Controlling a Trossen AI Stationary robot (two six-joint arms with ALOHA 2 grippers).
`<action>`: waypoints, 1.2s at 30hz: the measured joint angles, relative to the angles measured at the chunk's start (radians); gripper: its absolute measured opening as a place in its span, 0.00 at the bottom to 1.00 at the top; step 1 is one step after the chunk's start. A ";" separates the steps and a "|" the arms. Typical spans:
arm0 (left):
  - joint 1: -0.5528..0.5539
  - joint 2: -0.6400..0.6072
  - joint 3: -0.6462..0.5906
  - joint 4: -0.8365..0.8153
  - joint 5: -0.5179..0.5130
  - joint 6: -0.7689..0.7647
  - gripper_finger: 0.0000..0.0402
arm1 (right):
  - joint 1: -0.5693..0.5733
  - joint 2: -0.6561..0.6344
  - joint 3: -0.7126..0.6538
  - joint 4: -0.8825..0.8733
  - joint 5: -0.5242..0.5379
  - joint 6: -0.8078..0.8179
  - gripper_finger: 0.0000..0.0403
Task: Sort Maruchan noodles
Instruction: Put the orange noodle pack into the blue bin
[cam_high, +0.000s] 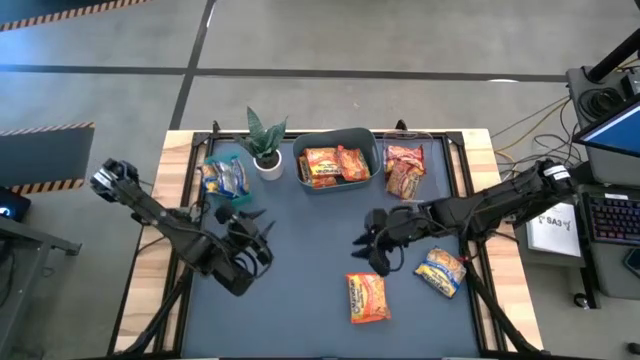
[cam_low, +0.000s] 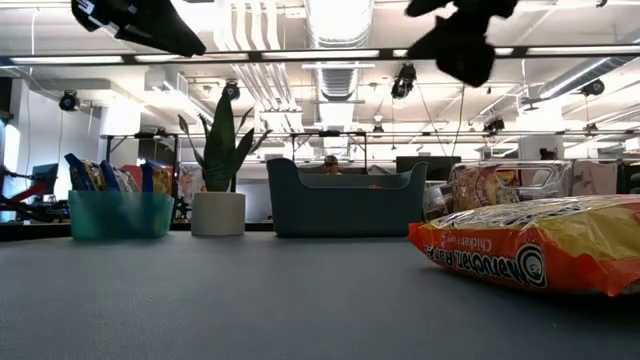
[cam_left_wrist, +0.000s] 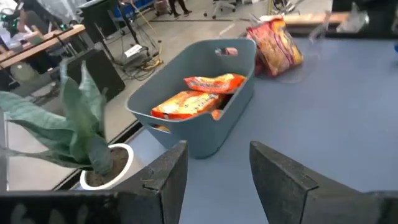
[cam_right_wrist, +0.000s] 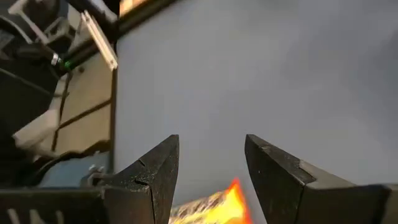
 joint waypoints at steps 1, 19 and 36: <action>-0.001 0.015 0.000 0.023 0.009 0.021 0.39 | 0.011 0.010 0.023 -0.039 -0.008 0.031 0.43; -0.007 0.205 0.101 0.163 0.150 0.295 0.39 | 0.239 0.294 0.098 -0.417 -0.261 0.404 0.34; -0.027 0.192 0.129 0.145 0.357 0.490 0.39 | 0.446 0.559 0.492 -0.646 -0.195 0.582 0.18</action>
